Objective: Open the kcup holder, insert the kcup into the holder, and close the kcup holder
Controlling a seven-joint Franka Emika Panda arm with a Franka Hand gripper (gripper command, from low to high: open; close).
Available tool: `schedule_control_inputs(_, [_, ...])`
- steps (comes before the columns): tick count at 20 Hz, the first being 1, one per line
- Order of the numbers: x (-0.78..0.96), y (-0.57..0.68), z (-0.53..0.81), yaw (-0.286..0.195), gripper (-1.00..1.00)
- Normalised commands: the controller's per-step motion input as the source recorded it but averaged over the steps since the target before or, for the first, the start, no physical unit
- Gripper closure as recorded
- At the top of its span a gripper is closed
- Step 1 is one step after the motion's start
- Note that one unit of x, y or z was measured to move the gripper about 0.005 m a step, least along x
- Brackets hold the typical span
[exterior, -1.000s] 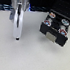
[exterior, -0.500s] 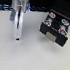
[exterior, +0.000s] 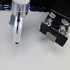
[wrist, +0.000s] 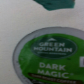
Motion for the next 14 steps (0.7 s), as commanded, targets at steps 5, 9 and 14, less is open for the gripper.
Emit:
schedule_control_inputs(5, [-0.01,0.00,0.00,-0.024,1.00])
schedule_control_inputs(9, [0.01,0.00,0.00,-0.005,1.00])
schedule_control_inputs(14, [0.05,0.10,0.41,-0.006,1.00])
